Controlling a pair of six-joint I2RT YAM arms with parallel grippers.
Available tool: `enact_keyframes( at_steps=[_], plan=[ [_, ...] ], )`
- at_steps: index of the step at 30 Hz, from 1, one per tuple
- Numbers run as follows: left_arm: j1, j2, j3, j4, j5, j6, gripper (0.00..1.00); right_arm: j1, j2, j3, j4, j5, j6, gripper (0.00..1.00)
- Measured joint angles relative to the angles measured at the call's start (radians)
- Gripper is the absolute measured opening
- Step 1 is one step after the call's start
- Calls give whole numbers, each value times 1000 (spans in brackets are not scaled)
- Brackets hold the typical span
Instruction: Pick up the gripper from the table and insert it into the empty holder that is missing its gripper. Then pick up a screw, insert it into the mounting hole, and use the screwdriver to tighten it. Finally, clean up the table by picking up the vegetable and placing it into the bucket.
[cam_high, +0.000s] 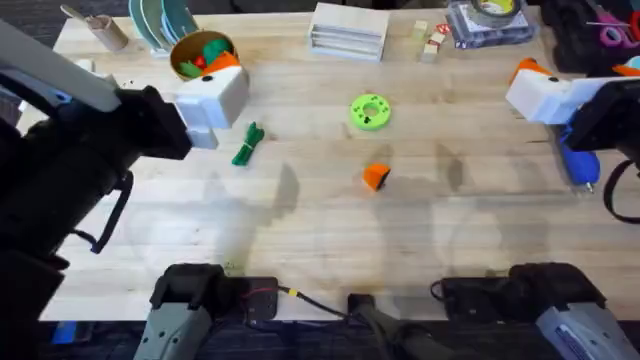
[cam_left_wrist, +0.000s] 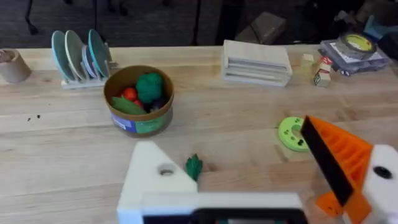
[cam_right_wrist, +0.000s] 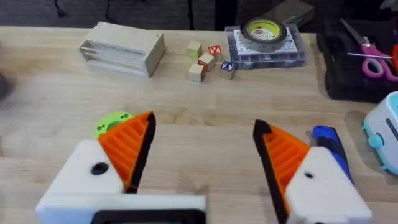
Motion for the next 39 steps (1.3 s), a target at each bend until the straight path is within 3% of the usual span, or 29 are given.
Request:
enact_keyframes(
  at_steps=[6,11,20,27,39],
  plan=[
    [0,0,-1,23,2,-3,992,0,0,0,0,0,0,991],
    [-24,-1,-26,167,2,-3,993,0,0,0,0,0,0,991],
    [-66,-30,-254,475,0,-4,992,0,0,0,0,0,0,992],
    [-90,-185,-458,665,1,-4,993,0,0,0,0,0,0,991],
    [-91,-487,-687,696,23,-4,993,0,0,0,0,0,0,991]
  ],
)
